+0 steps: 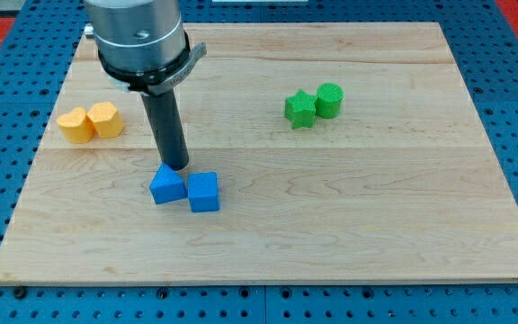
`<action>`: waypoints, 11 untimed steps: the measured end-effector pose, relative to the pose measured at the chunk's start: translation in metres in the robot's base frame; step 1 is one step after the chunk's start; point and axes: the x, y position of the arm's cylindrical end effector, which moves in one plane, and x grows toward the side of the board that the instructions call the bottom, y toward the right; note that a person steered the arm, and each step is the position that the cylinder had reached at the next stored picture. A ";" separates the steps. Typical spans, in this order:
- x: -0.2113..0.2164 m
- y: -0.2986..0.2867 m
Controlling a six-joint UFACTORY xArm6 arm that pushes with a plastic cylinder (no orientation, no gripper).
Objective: Move the green star towards the blue cube
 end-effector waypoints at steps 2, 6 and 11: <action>0.021 0.000; -0.135 0.109; -0.022 0.208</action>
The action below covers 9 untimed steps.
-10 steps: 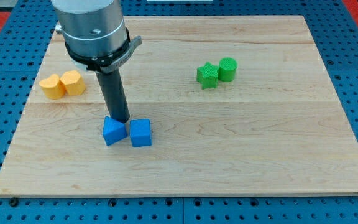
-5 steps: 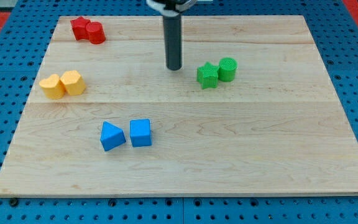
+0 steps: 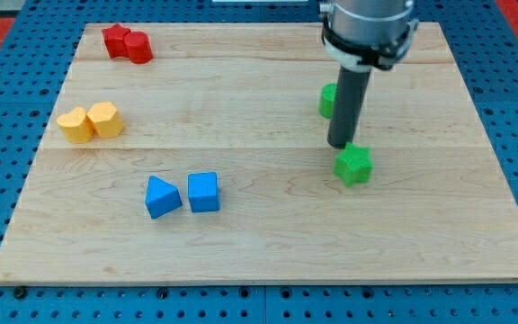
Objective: Move the green star towards the blue cube
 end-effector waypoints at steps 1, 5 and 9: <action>0.010 0.037; 0.025 -0.056; 0.075 0.004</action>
